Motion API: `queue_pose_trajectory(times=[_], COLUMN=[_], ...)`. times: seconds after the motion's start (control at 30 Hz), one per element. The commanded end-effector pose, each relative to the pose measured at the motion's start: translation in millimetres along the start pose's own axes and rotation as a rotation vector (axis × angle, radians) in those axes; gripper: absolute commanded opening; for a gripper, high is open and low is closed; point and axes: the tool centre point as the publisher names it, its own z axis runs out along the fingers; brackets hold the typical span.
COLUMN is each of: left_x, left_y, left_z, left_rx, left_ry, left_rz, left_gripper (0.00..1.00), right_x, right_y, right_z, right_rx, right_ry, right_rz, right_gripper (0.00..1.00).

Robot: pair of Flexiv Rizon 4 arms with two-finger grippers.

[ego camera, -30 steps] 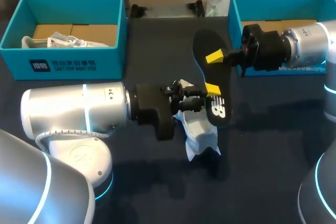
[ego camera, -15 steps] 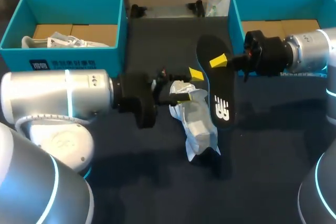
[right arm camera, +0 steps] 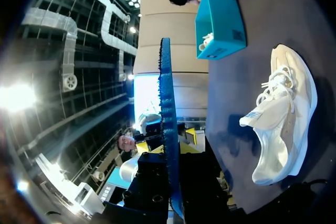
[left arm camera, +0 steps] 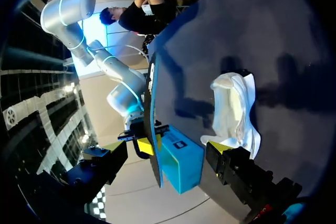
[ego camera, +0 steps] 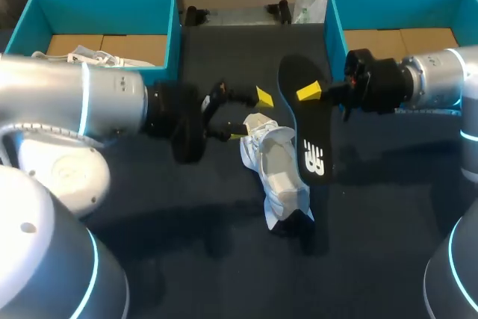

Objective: Take the shoe out of the shoebox, open the shoe tongue, remove and reinsert the insole, then place the shoe into the shoebox

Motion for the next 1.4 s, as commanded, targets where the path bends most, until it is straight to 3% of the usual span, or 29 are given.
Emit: queue_pose_trajectory(times=[0.03,0.33,0.87,1.13,1.27,1.4], left_x=[-8.4,8.7,8.7,-19.7,-28.6,-33.1], left_y=[9,8,8,22,30,37], left_z=[5,0,0,4,4,11], left_rx=[0.027,0.072,0.072,-0.014,-0.042,-0.029], left_ry=[0.336,0.592,0.592,0.800,0.854,0.942], left_rz=[-0.011,0.073,0.073,-0.059,-0.079,-0.132], left_gripper=[1.00,1.00,1.00,1.00,1.00,1.00], right_x=[-3.6,-6.6,-10.4,-16.5,-17.5,-19.1], right_y=[0.5,1.1,11.6,10.8,10.1,10.1], right_z=[4,6,11,15,18,21], right_rx=[0.001,0.016,0.044,0.054,0.055,0.059], right_ry=[0.004,0.009,-0.010,-0.002,-0.002,0.001], right_rz=[0.002,0.011,0.031,0.035,0.035,0.035], right_gripper=[0.00,0.00,0.00,0.00,0.00,0.00])
